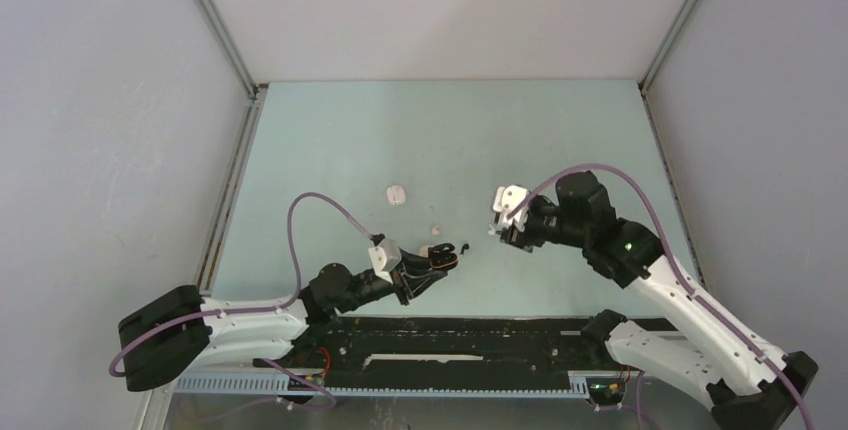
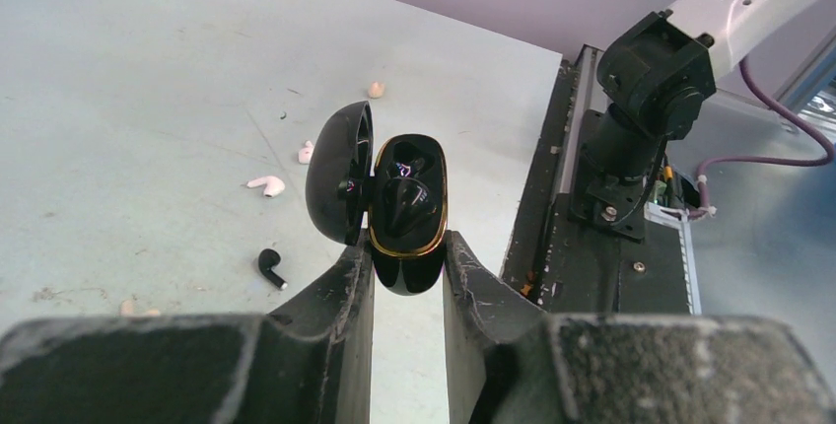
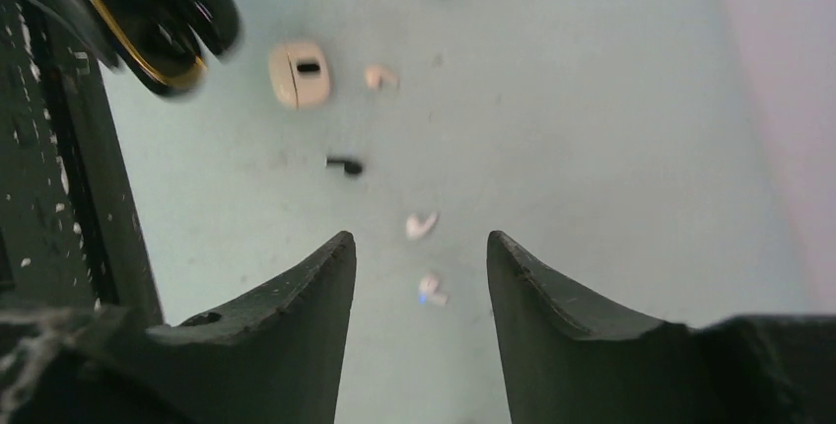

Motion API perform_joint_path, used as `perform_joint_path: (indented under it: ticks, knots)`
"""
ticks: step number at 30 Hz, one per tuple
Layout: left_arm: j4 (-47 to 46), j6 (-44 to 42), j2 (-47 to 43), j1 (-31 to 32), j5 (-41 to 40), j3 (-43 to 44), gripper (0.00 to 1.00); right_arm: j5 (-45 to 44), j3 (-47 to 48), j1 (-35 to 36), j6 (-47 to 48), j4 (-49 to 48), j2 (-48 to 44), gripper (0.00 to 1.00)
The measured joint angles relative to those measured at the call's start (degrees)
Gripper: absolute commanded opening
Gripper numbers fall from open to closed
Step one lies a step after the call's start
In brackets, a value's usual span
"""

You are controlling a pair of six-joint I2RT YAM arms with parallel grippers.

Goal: Insert the wireless bluetooth earbuds into the charging case
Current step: Place the earbud in the charging case, then pick up the earbud from the center of the board.

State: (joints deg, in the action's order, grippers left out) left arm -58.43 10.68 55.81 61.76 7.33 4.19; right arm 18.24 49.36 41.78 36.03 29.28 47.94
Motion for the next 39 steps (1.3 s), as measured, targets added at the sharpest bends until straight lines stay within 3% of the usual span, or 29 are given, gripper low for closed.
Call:
perform_joint_path:
  ticks: [6, 13, 17, 21, 26, 33, 39]
  knots:
    - [3.8, 0.0, -3.2, 0.0, -2.4, 0.0, 0.0, 8.2, -0.4, -12.8, -2.3, 7.8, 3.7, 0.48]
    - [9.4, 0.1, -9.4, 0.0, -5.4, 0.0, 0.0, 12.6, -10.2, -14.7, -3.2, 7.2, -3.1, 0.46]
    - [13.2, 0.1, -12.9, 0.0, -6.8, 0.0, 0.0, 14.3, -9.2, -16.2, -3.1, 10.7, -2.9, 0.46]
    - [16.6, 0.0, -15.3, 0.0, -7.2, 0.0, 0.0, 18.4, -3.0, -19.8, -3.1, 15.8, 4.7, 0.49]
    - [19.3, 0.0, -16.6, 0.0, -6.5, 0.0, 0.0, 24.2, -0.7, -21.8, -2.4, 14.6, 17.1, 0.48]
    - [21.5, 0.0, -19.5, 0.0, -5.6, 0.0, 0.0, 28.1, -0.8, -21.5, -7.9, 3.5, 30.9, 0.48]
    - [22.3, 0.0, -19.6, 0.0, -5.5, 0.0, 0.0, 22.8, 1.1, -16.2, -12.8, -2.0, 40.1, 0.39]
